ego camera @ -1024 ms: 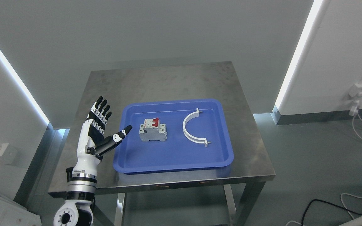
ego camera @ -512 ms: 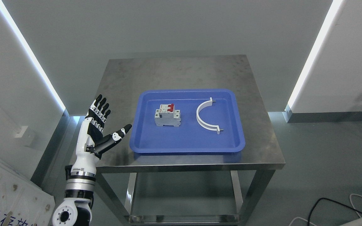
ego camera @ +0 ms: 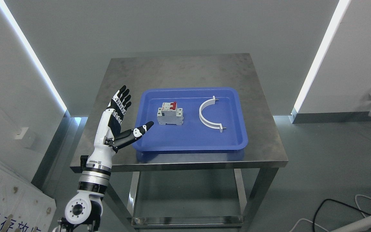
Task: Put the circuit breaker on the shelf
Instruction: 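Reach the left hand toward the grey circuit breaker in the tray, then close the left hand fingers around the grey circuit breaker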
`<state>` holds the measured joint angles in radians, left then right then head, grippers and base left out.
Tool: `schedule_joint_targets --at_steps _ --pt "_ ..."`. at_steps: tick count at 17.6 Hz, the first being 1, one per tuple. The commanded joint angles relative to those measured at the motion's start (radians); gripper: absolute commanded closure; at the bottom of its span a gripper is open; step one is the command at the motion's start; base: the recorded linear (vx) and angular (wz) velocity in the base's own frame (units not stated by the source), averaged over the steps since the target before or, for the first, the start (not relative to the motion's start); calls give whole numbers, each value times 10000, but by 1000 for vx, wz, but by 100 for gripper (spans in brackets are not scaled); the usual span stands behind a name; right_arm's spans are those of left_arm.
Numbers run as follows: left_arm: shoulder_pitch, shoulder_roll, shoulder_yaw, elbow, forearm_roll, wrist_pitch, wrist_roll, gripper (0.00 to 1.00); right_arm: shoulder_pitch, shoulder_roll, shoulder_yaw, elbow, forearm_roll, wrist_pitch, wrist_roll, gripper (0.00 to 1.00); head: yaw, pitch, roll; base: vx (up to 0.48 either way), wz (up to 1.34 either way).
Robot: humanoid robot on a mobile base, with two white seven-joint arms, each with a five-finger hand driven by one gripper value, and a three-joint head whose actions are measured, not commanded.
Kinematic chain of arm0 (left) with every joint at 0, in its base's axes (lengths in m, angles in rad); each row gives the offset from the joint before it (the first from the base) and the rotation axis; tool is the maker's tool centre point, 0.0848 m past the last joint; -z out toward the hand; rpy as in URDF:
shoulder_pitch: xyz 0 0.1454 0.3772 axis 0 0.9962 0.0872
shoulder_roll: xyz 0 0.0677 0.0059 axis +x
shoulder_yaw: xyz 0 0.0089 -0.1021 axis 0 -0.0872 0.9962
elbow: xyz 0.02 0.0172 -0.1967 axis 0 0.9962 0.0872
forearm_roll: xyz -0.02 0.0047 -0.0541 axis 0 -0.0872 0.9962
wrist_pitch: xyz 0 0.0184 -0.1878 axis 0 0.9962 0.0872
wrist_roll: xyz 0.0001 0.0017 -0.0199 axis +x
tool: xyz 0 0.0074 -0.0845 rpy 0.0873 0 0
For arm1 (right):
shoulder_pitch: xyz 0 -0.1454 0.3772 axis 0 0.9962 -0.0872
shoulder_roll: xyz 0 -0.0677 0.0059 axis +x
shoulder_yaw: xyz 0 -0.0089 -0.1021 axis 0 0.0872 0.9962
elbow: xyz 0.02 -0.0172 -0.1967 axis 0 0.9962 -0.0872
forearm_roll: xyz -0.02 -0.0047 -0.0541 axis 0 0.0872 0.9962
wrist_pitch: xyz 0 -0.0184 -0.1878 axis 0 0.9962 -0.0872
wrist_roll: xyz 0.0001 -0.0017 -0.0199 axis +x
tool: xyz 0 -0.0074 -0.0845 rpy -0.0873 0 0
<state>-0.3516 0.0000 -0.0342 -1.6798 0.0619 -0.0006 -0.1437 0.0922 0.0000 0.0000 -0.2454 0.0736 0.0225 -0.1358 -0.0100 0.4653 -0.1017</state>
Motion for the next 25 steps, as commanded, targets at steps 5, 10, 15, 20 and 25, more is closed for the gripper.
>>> schedule_joint_targets --at_steps 5,10,15,20,25 --pt "-149 175 -532 124 -159 -40 -112 0 -1 -175 199 -1 0 558 -7 0 0 0 0 14 -4" --pt "-456 175 -886 200 -663 21 -327 0 -1 -175 199 -1 0 558 -7 0 0 0 0 10 -19" --pt "-411 175 -809 216 -895 6 -343 0 -1 -175 199 -1 0 558 -7 0 0 0 0 12 -10" --pt "-410 175 -686 216 -880 -56 -449 0 -1 -175 199 -1 0 558 -7 0 0 0 0 3 -3" --pt "-1283 626 -1222 231 -1216 448 -1337 1 -1 -175 199 -1 0 558 -7 0 0 0 0 8 -9"
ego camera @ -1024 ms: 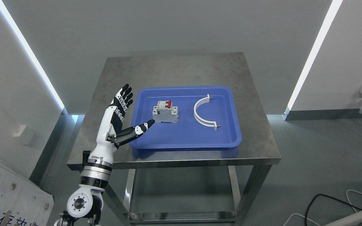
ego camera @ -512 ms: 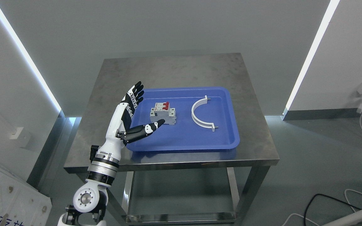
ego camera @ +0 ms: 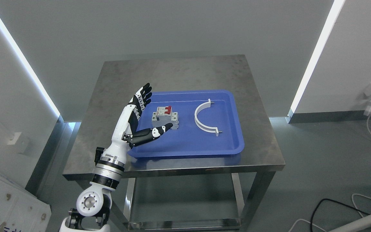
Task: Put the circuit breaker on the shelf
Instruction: 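Close the left hand fingers around the grey circuit breaker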
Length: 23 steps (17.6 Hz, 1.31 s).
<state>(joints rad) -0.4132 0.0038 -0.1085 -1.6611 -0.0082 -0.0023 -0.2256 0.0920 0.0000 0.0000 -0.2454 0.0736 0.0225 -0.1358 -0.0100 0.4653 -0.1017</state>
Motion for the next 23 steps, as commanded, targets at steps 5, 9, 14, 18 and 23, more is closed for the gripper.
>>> schedule_joint_targets --at_steps 5,9,14,18,23 --pt "-1727 1464 -832 855 -2182 1143 -1408 1 0 -175 199 0 0 558 -7 0 0 0 0 6 -11" --pt "-1881 1512 -832 1423 -3673 1296 -2697 2 0 -175 199 0 0 558 -7 0 0 0 0 0 0" --pt "-2724 869 -802 2512 -4948 1297 -2653 4 0 -175 199 0 0 558 -7 0 0 0 0 0 0" --pt "-2863 592 -970 2956 -5621 1297 -2713 7 0 -175 199 0 0 558 -7 0 0 0 0 0 0" --pt "-2863 453 -910 3509 -6146 1297 -3112 19 0 -175 199 15 0 558 -7 0 0 0 0 0 4"
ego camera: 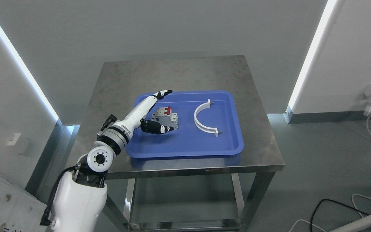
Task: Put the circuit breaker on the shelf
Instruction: 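Close the left hand fingers around the grey circuit breaker, then lift the circuit breaker out of the tray with the left hand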
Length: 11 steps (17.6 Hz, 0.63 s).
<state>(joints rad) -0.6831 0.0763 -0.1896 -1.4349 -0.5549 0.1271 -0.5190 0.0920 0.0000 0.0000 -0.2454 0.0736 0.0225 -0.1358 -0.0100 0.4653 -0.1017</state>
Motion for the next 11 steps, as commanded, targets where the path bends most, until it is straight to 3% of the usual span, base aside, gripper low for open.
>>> schedule_joint_targets --at_steps 1,8,11 --pt "-179 -272 -22 1309 -679 2 -179 23 0 -175 199 -1 0 557 -8 0 0 0 0 0 0" --pt "-271 -272 439 1464 -725 -90 -118 36 0 -175 199 -1 0 557 -8 0 0 0 0 0 0" --pt "-271 -440 760 1464 -725 -471 -102 55 0 -175 199 -1 0 557 -8 0 0 0 0 -2 25"
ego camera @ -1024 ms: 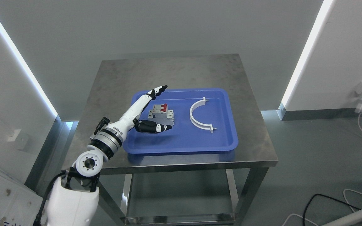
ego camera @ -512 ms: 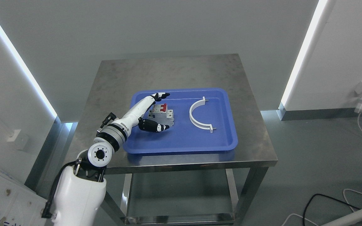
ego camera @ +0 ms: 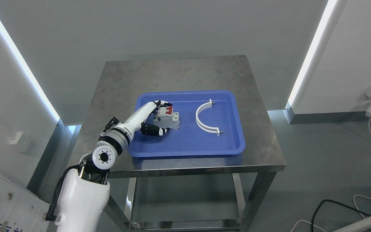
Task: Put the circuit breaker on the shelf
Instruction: 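Lift the circuit breaker out of the tray with the left hand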
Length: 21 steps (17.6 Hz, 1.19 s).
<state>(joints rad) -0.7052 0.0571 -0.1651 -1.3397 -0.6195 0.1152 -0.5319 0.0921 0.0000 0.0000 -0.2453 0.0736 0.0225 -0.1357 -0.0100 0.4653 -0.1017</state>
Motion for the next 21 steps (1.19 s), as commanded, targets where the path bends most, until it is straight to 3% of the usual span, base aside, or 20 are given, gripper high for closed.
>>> schedule_joint_targets --at_steps 1,3,5,7,10,13,17,21 --pt "-51 -370 683 511 -64 -597 27 63 0 -175 199 -1 0 557 -8 0 0 0 0 0 0" --pt "-20 -396 1051 511 -48 -1088 11 80 0 -175 199 -1 0 557 -8 0 0 0 0 0 0" --pt "-20 -396 1373 527 -3 -1443 57 89 0 -175 199 -1 0 557 -8 0 0 0 0 0 0" --pt "-66 -396 1969 314 393 -1657 575 89 0 -175 199 -1 0 557 -8 0 0 0 0 0 0" --pt "25 -396 3135 -224 3668 -2514 2549 89 0 -175 199 -1 0 557 -8 0 0 0 0 0 0" --pt "1050 -396 3124 -942 5318 -3558 4380 89 0 -175 199 -1 0 557 -8 0 0 0 0 2 -3" --pt "2768 -396 3031 -2659 5796 -3576 4399 89 0 -175 199 -1 0 557 -8 0 0 8 0 7 -26" --pt "3645 -396 3031 -3476 5796 -3652 4368 88 0 -175 199 -1 0 557 -8 0 0 9 0 -38 -16"
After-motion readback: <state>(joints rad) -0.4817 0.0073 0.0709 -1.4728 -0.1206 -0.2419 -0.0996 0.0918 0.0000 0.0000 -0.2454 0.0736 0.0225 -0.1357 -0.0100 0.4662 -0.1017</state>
